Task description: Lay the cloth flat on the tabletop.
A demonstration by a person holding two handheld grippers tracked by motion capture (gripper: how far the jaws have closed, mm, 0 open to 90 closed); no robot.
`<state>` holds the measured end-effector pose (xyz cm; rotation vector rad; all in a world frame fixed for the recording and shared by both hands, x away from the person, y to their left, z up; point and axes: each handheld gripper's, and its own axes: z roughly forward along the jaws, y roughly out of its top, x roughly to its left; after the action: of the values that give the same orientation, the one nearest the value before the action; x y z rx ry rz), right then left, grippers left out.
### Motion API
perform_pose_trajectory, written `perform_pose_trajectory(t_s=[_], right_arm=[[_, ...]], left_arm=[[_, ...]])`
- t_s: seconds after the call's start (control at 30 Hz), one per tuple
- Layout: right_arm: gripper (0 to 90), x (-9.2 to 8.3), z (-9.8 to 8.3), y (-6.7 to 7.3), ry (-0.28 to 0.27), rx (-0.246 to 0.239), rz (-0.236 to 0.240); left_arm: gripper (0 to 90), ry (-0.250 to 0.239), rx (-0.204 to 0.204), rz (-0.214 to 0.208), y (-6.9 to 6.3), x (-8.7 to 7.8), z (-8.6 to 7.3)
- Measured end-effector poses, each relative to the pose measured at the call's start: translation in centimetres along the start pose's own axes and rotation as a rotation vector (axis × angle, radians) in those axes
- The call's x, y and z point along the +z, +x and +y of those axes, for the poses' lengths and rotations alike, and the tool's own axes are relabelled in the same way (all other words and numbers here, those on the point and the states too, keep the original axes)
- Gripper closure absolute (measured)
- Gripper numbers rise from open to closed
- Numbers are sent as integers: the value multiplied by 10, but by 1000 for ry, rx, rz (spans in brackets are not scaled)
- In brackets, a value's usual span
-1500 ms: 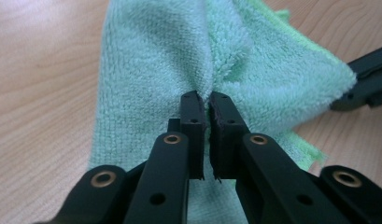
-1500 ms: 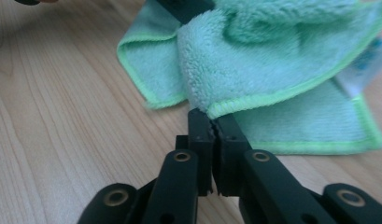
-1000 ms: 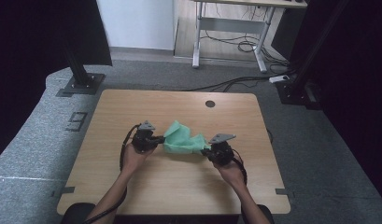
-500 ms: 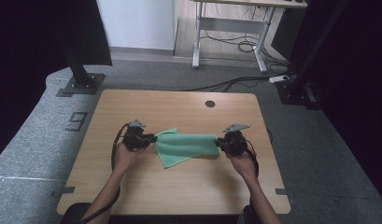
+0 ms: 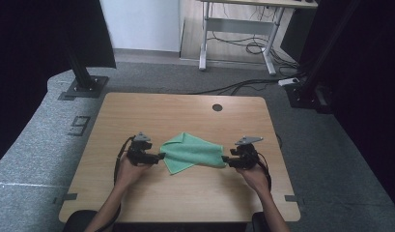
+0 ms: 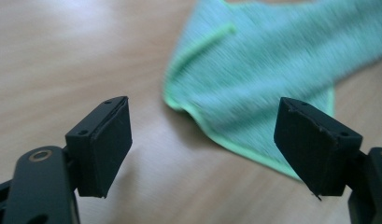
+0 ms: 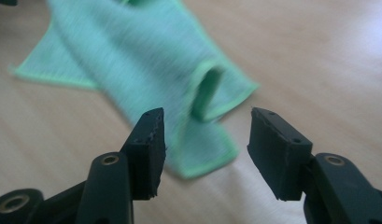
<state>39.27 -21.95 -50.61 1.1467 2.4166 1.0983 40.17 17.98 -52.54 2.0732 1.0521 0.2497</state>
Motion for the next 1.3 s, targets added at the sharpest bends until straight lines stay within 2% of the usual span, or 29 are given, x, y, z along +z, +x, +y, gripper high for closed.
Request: perform_pose_trajectory(t_s=[0.07, 0.13, 0.17, 0.2, 0.23, 0.27, 0.3, 0.33, 0.4, 0.43, 0.5, 0.53, 0.6, 0.63, 0.7, 0.77, 0.8, 0.83, 0.87, 0.93, 0.97, 1.0, 1.03, 1.07, 1.1, 1.13, 1.17, 1.27, 1.3], right_arm=[[484, 3, -10, 6, 19, -8, 23], [503, 5, -13, 7, 25, -13, 26], [558, 9, -18, 8, 34, -15, 37], [558, 9, -18, 8, 34, -15, 37], [623, 14, -20, 9, 51, -19, 43], [623, 14, -20, 9, 51, -19, 43], [689, 18, -21, 11, 54, -36, 41], [725, 19, -20, 12, 54, -41, 39], [755, 19, -20, 12, 55, -48, 37], [816, 20, -18, 14, 57, -57, 34], [838, 20, -17, 15, 56, -62, 29], [855, 20, -17, 15, 56, -63, 26], [865, 18, -14, 17, 45, -72, 17], [865, 16, -11, 18, 38, -73, 12], [866, 5, -2, 18, 12, -83, -4], [866, 0, 2, 18, 2, -87, -12], [866, -6, 6, 17, -12, -89, -19], [865, -17, 14, 15, -33, -88, -32], [865, -17, 14, 15, -33, -88, -32], [860, -27, 20, 13, -53, -83, -28], [818, -29, 21, 13, -36, -55, 12], [818, -29, 21, 13, -36, -55, 12], [692, -25, 16, 15, 40, -60, -3], [651, -22, 13, 16, 63, -63, -2], [651, -22, 13, 16, 63, -63, -2], [577, -17, 0, 17, 100, -56, -10], [577, -17, 0, 17, 100, -56, -10], [458, -22, -10, 12, 76, -36, -49], [458, -22, -10, 12, 76, -36, -49]], left_arm=[[248, 2, 23, -32, -14, 1, -8], [284, 4, 37, -51, -18, 0, -9], [370, 4, 64, -86, -26, 1, -10], [406, 4, 64, -86, -26, 1, -10], [428, 11, 95, -120, -35, 3, -10], [437, 11, 95, -120, -35, 3, -10], [449, 33, 133, -129, -43, 8, -12], [461, 33, 133, -129, -43, 8, -12], [484, 69, 168, -118, -48, 14, -14], [516, 71, 208, -92, -51, 17, -17], [597, 73, 211, -88, -51, 17, -17], [597, 83, 219, -83, -51, 16, -17], [755, 96, 249, -65, -52, 15, -17], [841, 102, 245, -78, -51, 14, -17], [883, 117, 247, -90, -48, 11, -15], [883, 104, 244, -91, -44, 1, -11], [883, 77, 227, -100, -41, -7, -8], [881, 24, 193, -124, -34, -26, -2], [879, 24, 193, -124, -34, -26, -2], [874, -17, 177, -158, -29, -44, 1], [834, 27, 178, -202, -28, -49, 0], [757, 27, 178, -202, -28, -49, 0], [698, 85, 197, -197, -32, -47, -8], [623, 112, 214, -192, -34, -44, -13], [523, 112, 214, -192, -34, -44, -13], [444, 130, 228, -170, -35, -40, -18], [444, 133, 232, -156, -35, -38, -20], [277, 113, 196, -111, -26, -27, -17], [251, 113, 196, -111, -26, -27, -17]])
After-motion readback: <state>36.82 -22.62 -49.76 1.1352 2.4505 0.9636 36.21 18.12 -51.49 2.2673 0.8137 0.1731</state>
